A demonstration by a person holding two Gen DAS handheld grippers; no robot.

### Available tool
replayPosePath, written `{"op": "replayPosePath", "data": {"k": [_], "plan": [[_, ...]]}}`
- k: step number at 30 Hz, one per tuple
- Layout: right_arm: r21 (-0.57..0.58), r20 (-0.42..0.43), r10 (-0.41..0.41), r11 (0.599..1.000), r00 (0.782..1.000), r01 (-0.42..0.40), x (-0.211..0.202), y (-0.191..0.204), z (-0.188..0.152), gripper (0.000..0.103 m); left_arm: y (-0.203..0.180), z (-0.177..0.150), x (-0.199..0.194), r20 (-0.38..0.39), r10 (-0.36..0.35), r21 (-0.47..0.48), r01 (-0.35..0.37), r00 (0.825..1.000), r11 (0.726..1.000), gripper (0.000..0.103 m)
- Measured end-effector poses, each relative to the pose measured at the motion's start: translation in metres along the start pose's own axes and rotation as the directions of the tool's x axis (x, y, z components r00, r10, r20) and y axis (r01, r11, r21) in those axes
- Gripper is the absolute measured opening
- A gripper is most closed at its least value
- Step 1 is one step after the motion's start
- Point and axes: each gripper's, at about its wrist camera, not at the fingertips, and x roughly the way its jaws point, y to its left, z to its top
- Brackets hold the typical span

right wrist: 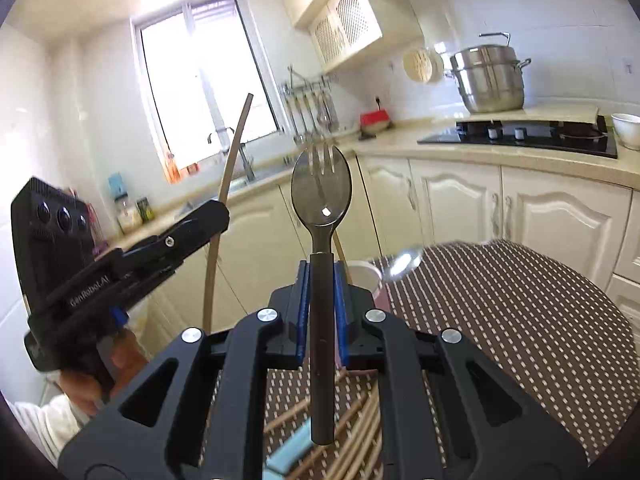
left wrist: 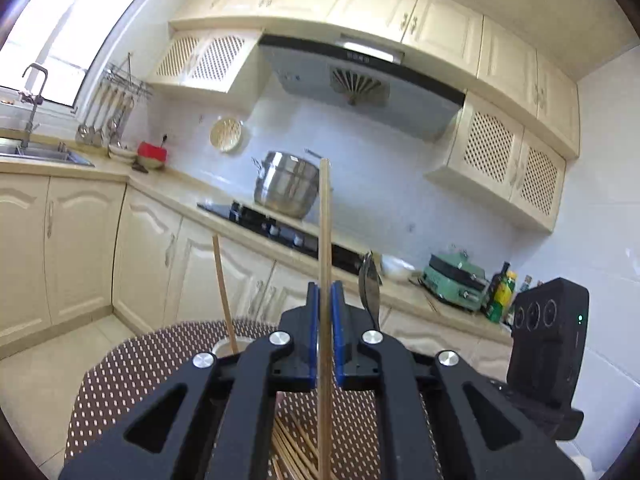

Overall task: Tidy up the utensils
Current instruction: 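Lift the fork and chopstick and drop them into the pink cup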

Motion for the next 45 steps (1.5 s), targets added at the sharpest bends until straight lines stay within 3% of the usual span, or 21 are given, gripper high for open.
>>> {"op": "replayPosePath", "data": {"k": [10, 18, 24, 37, 45], "plan": [[0.018, 0.121, 0.039, 0.999, 0.992, -0.042, 0.052, -0.01, 0.03, 0.012, 0.022, 0.019, 0.049, 0.138, 0.062, -0.016, -0.061, 0.989, 0.998, 0.006], [0.032, 0.161, 0.054, 0.998, 0.985, -0.06, 0.074, -0.015, 0.032, 0.012, 0.031, 0.035, 0.064, 0.251, 0.104, -0.003, -0.106, 0.962, 0.994, 0.006], [0.036, 0.172, 0.031, 0.999, 0.985, -0.038, 0.084, -0.023, 0.027, 0.012, 0.034, 0.032, 0.083, 0.274, 0.139, 0.032, -0.153, 0.952, 0.988, 0.006], [0.02, 0.138, 0.01, 1.0, 0.99, -0.012, 0.096, -0.024, 0.008, 0.012, 0.046, 0.002, 0.095, 0.136, 0.194, 0.047, -0.202, 0.972, 0.978, 0.006], [0.013, 0.113, -0.002, 1.0, 0.994, 0.0, 0.085, -0.019, 0.0, 0.012, 0.045, -0.009, 0.075, 0.081, 0.216, 0.052, -0.221, 0.973, 0.974, 0.006]]}}
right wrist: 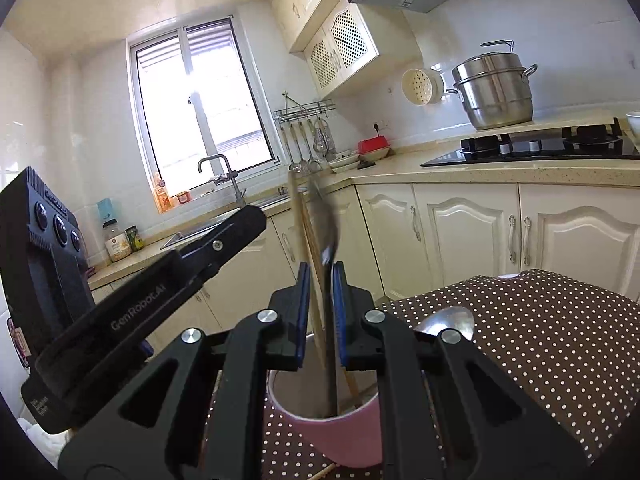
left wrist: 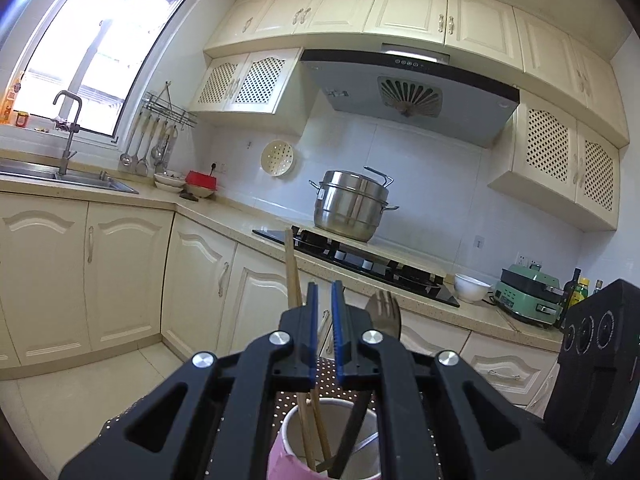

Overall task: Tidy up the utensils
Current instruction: 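Lift the fork and chopstick and drop them into the pink cup, then grasp another chopstick with the left tool while the right tool grasps one too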

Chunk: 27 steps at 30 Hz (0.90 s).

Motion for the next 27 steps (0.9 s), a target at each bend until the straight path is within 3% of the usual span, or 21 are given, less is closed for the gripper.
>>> {"op": "replayPosePath", "data": {"k": [5, 9, 11, 16, 20, 25, 26, 27], "plan": [[-0.012, -0.012, -0.01, 1.0, 1.0, 0.01, -0.008, 0.004, -0.003, 0.012, 0.004, -0.001, -0.009, -0.039, 0.021, -0.005, -0.021, 0.999, 1.0, 0.007], [-0.011, -0.015, -0.016, 1.0, 1.0, 0.016, -0.015, 0.006, -0.005, 0.012, 0.009, -0.001, -0.015, -0.068, 0.04, -0.018, -0.041, 0.997, 0.999, 0.028], [-0.008, -0.023, -0.019, 1.0, 1.0, 0.019, -0.018, 0.007, -0.006, 0.012, 0.01, -0.001, -0.019, -0.087, 0.04, -0.018, -0.041, 0.995, 0.999, 0.028], [0.005, -0.038, -0.054, 0.999, 0.998, 0.054, -0.029, 0.005, -0.007, 0.012, 0.006, -0.004, -0.03, -0.146, 0.054, 0.005, -0.054, 0.988, 0.999, 0.045], [0.016, -0.052, -0.09, 0.996, 0.995, 0.091, -0.041, 0.003, -0.008, 0.012, 0.003, -0.007, -0.04, -0.202, 0.061, 0.033, -0.056, 0.977, 0.998, 0.049], [-0.02, -0.079, -0.137, 0.991, 0.987, 0.136, -0.06, 0.004, -0.013, 0.012, -0.001, -0.019, -0.048, -0.324, 0.073, 0.108, -0.04, 0.943, 0.993, 0.055], [-0.029, -0.089, -0.149, 0.989, 0.985, 0.147, -0.065, 0.004, -0.016, 0.012, -0.002, -0.022, -0.049, -0.35, 0.077, 0.121, -0.036, 0.934, 0.992, 0.055], [-0.04, -0.097, -0.159, 0.987, 0.982, 0.156, -0.068, 0.004, -0.017, 0.012, -0.003, -0.027, -0.048, -0.399, 0.085, 0.143, -0.029, 0.913, 0.989, 0.055]]}}
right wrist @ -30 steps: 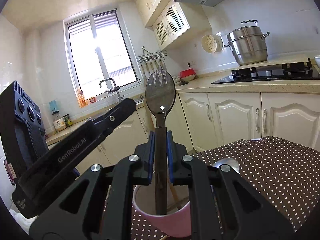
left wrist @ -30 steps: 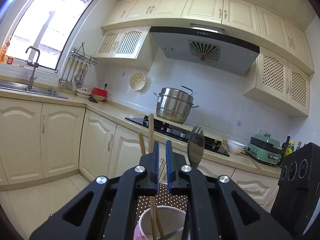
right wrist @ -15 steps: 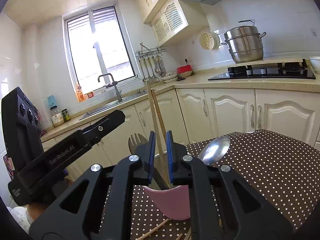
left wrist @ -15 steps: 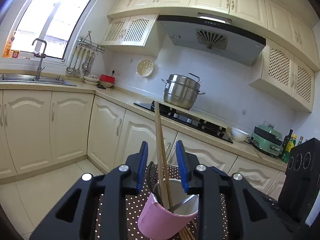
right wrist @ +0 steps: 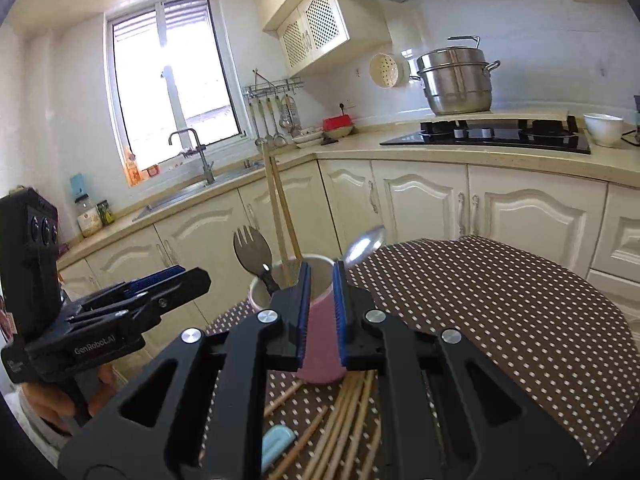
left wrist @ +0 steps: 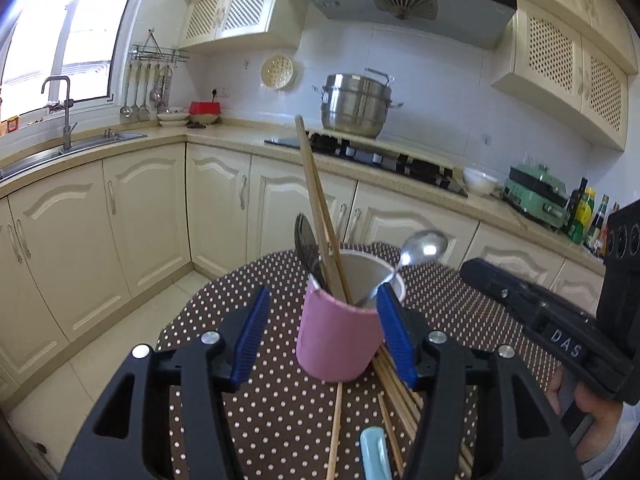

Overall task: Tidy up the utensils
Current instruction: 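Grasp another chopstick with the left tool while the right tool grasps one too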

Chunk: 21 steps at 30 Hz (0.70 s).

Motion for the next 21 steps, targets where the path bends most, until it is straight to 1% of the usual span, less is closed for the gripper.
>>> {"op": "replayPosePath", "data": {"k": [1, 3, 5, 6, 8, 10, 12, 14, 17, 19, 20, 21], "plan": [[-0.009, -0.01, -0.013, 1.0, 1.0, 0.013, -0.003, -0.001, -0.003, 0.012, 0.0, -0.003, 0.003, -0.042, 0.001, 0.016, 0.0, 0.999, 1.0, 0.055], [-0.021, -0.03, -0.041, 0.999, 0.999, 0.04, -0.01, -0.004, -0.009, 0.012, -0.001, -0.014, 0.011, -0.146, 0.004, 0.05, 0.003, 0.989, 0.999, 0.055], [-0.03, -0.056, -0.062, 0.998, 0.997, 0.06, -0.016, -0.006, -0.016, 0.013, -0.002, -0.029, 0.023, -0.265, 0.012, 0.087, 0.012, 0.964, 0.996, 0.055], [-0.037, -0.072, -0.071, 0.997, 0.995, 0.069, -0.018, -0.007, -0.02, 0.013, -0.001, -0.037, 0.028, -0.318, 0.02, 0.104, 0.014, 0.948, 0.994, 0.055], [-0.044, -0.113, -0.079, 0.996, 0.99, 0.074, -0.02, -0.01, -0.028, 0.013, 0.0, -0.049, 0.034, -0.379, 0.05, 0.129, -0.001, 0.924, 0.992, 0.055], [-0.048, -0.169, -0.076, 0.996, 0.983, 0.069, -0.018, -0.012, -0.036, 0.013, 0.003, -0.061, 0.038, -0.437, 0.046, 0.126, 0.011, 0.898, 0.992, 0.055], [-0.058, -0.224, -0.096, 0.995, 0.97, 0.085, -0.016, -0.014, -0.046, 0.013, 0.006, -0.071, 0.039, -0.476, 0.039, 0.118, 0.019, 0.879, 0.993, 0.055], [-0.058, -0.281, -0.108, 0.994, 0.954, 0.096, -0.012, -0.017, -0.055, 0.013, 0.005, -0.077, 0.038, -0.494, 0.047, 0.13, 0.02, 0.868, 0.991, 0.055], [-0.054, -0.341, -0.126, 0.992, 0.932, 0.114, -0.008, -0.02, -0.066, 0.013, 0.005, -0.085, 0.037, -0.514, 0.06, 0.152, 0.022, 0.855, 0.988, 0.055], [-0.057, -0.378, -0.138, 0.99, 0.916, 0.126, -0.003, -0.021, -0.074, 0.013, 0.004, -0.09, 0.038, -0.52, 0.086, 0.176, 0.008, 0.85, 0.984, 0.055], [-0.06, -0.392, -0.139, 0.99, 0.909, 0.126, -0.001, -0.021, -0.076, 0.016, 0.003, -0.092, 0.039, -0.523, 0.098, 0.184, 0.0, 0.847, 0.983, 0.052], [-0.06, -0.411, -0.141, 0.99, 0.901, 0.127, 0.002, -0.021, -0.079, 0.02, 0.001, -0.094, 0.039, -0.522, 0.1, 0.182, -0.004, 0.847, 0.983, 0.05]]}}
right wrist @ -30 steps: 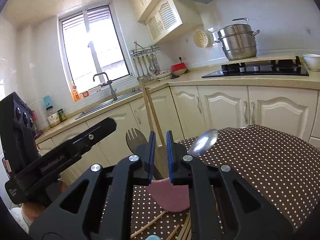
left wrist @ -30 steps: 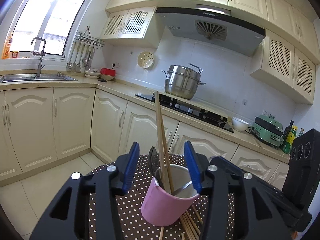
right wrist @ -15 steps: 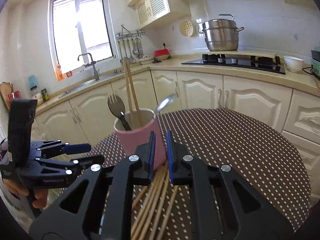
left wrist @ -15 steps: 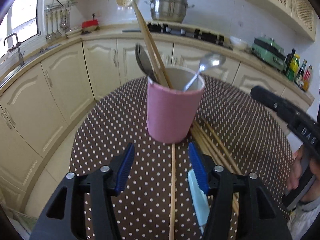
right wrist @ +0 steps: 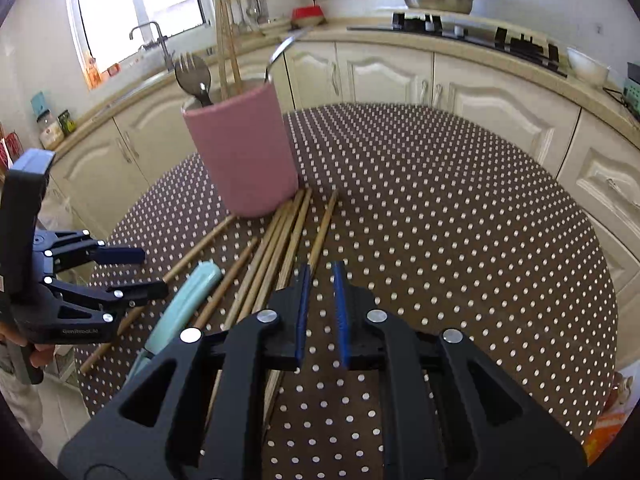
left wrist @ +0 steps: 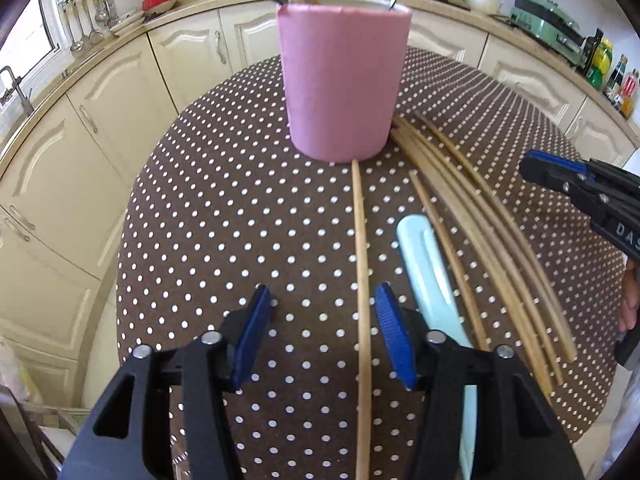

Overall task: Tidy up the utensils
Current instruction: 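Grasp another chopstick with the left tool while the right tool grasps one too, then lift both chopsticks and lower them into the pink cup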

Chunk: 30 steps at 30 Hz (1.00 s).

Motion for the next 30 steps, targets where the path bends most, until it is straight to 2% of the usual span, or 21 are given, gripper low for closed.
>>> {"op": "replayPosePath", "data": {"k": [2, 4, 10, 12, 18, 21, 23, 24, 30], "plan": [[0.001, -0.016, -0.003, 1.0, 1.0, 0.003, 0.004, 0.002, -0.003, 0.034, 0.002, 0.002, -0.002, 0.007, 0.001, -0.016, -0.001, 1.0, 1.0, 0.043], [0.003, -0.025, -0.006, 1.0, 1.0, 0.006, 0.007, 0.004, -0.004, 0.044, 0.003, 0.0, -0.003, 0.006, 0.0, -0.026, 0.0, 1.0, 1.0, 0.032], [-0.009, -0.088, -0.046, 0.999, 0.995, 0.045, 0.022, 0.008, -0.003, 0.044, 0.005, 0.009, 0.001, -0.016, 0.009, -0.019, -0.009, 1.0, 1.0, 0.027], [-0.016, -0.133, -0.079, 0.997, 0.988, 0.078, 0.031, 0.008, 0.0, 0.044, 0.003, 0.013, 0.002, -0.032, 0.014, -0.02, -0.015, 0.999, 1.0, 0.027], [-0.108, -0.258, -0.122, 0.989, 0.958, 0.097, 0.046, 0.014, 0.014, 0.043, -0.001, 0.027, 0.01, -0.092, 0.039, -0.001, -0.04, 0.995, 0.999, 0.027], [-0.122, -0.312, -0.104, 0.99, 0.944, 0.069, 0.049, 0.012, 0.022, 0.029, -0.002, 0.034, 0.012, -0.113, 0.044, -0.002, -0.044, 0.993, 0.999, 0.026], [-0.122, -0.332, -0.099, 0.991, 0.938, 0.062, 0.05, 0.009, 0.025, 0.014, -0.006, 0.04, 0.014, -0.112, 0.026, 0.0, -0.026, 0.993, 1.0, 0.015], [-0.115, -0.34, -0.09, 0.992, 0.936, 0.054, 0.05, 0.006, 0.026, 0.012, -0.006, 0.04, 0.014, -0.11, 0.02, 0.0, -0.02, 0.994, 1.0, 0.006], [-0.019, -0.314, -0.015, 1.0, 0.949, 0.009, 0.041, -0.017, 0.027, 0.006, -0.013, 0.037, 0.006, -0.05, -0.022, -0.011, 0.022, 0.998, 1.0, 0.005]]}}
